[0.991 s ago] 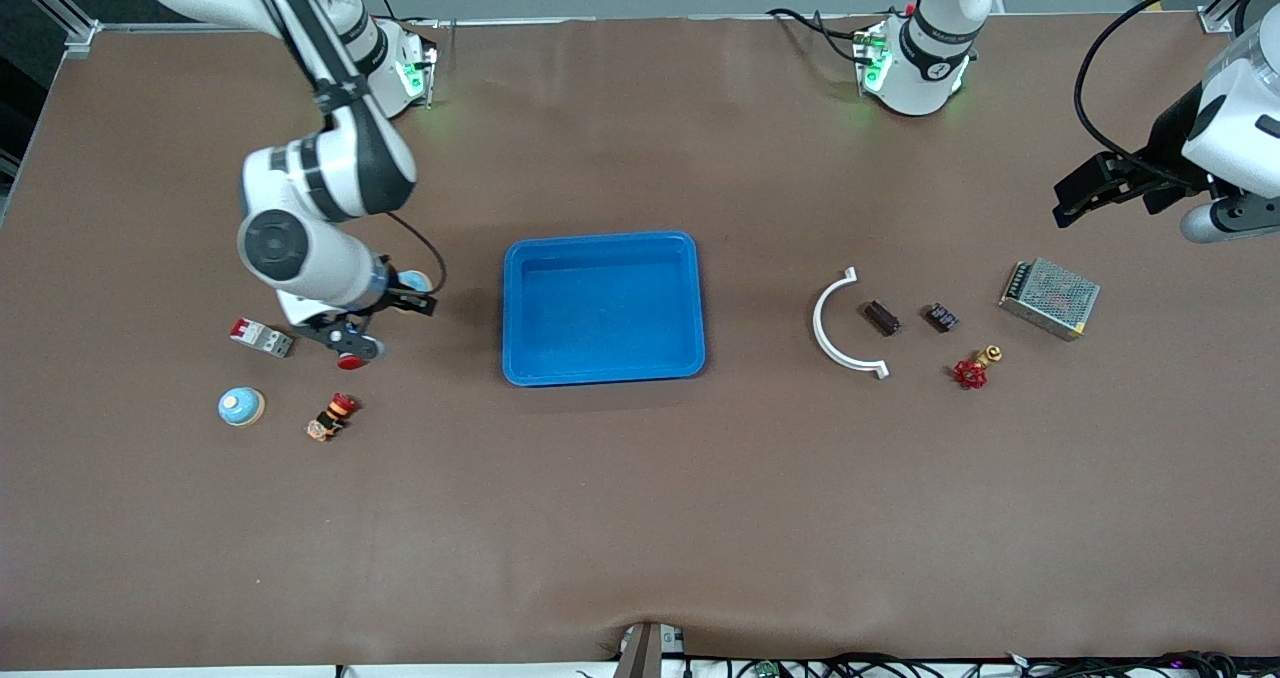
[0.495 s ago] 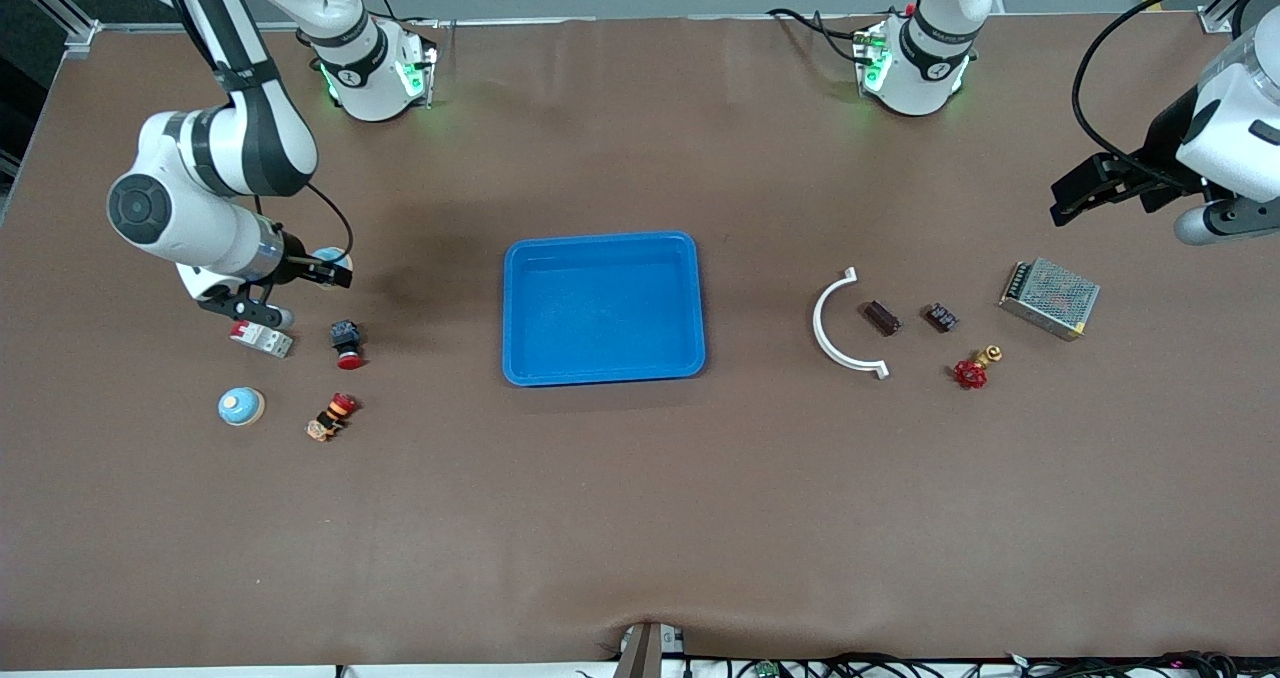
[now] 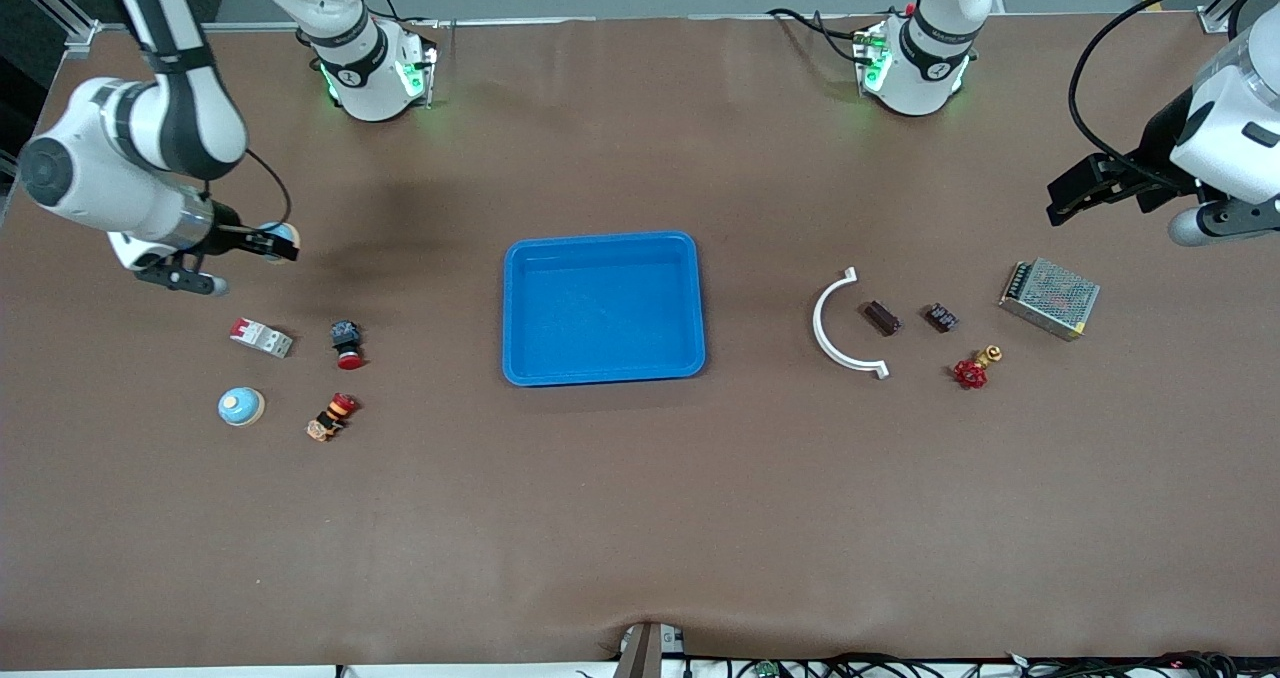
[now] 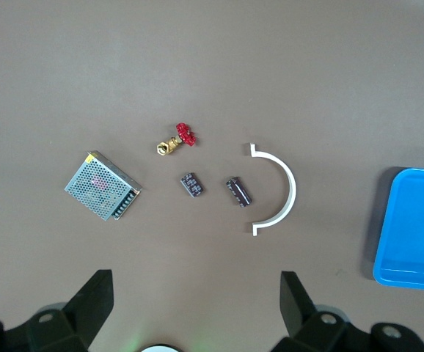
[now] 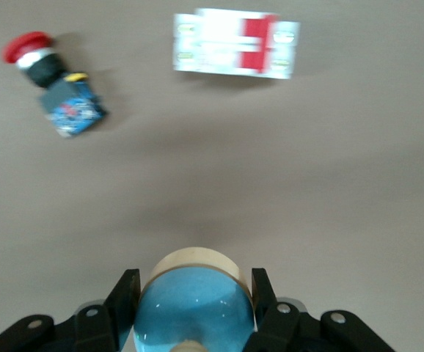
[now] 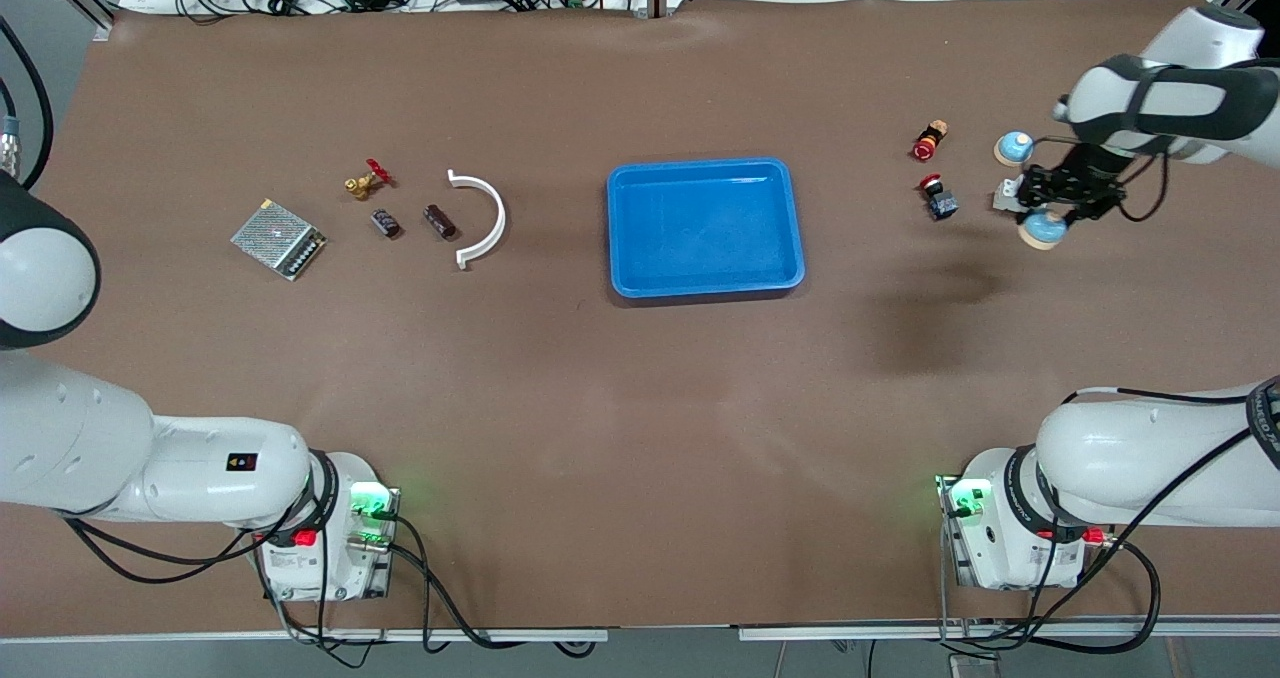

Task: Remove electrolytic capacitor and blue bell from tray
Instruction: 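Lower the bell onto the table and open the right gripper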

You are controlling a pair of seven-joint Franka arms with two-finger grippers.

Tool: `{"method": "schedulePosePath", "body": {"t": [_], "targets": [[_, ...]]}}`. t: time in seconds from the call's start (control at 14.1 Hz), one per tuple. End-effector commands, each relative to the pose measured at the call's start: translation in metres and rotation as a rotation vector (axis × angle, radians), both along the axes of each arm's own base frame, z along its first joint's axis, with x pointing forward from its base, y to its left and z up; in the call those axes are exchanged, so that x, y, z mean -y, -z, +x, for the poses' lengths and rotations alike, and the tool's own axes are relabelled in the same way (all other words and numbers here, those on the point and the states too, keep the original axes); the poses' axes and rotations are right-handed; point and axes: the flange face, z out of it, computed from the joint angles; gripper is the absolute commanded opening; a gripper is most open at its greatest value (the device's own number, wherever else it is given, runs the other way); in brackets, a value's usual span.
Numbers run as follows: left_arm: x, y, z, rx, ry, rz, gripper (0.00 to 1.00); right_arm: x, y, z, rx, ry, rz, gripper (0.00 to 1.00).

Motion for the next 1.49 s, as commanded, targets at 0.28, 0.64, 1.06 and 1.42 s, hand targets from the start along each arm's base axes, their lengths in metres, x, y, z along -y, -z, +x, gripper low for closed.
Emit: {"method": "schedulePosePath", "body": {"t": [0.28, 0.64, 1.06, 1.42], "targets": [[0.003, -0.004, -0.002, -0.005, 0.011, -0.011, 1.0, 0.006, 0.034, -0.033, 0.096, 0.011, -0.006, 0.0], [0.004, -0.01, -0.005, 0.004, 0.015, -0.011, 1.0, 0.015, 0.061, -0.032, 0.118, 0.0, -0.022, 0.0], [0.004, -0.011, -0.009, -0.008, 0.028, 0.003, 1.0, 0.036, 0.095, -0.037, 0.144, -0.02, -0.038, 0.0], [0.006, -0.009, -0.011, -0.024, 0.031, 0.006, 1.0, 0.034, 0.106, -0.038, 0.137, -0.021, -0.037, 0.0]]}}
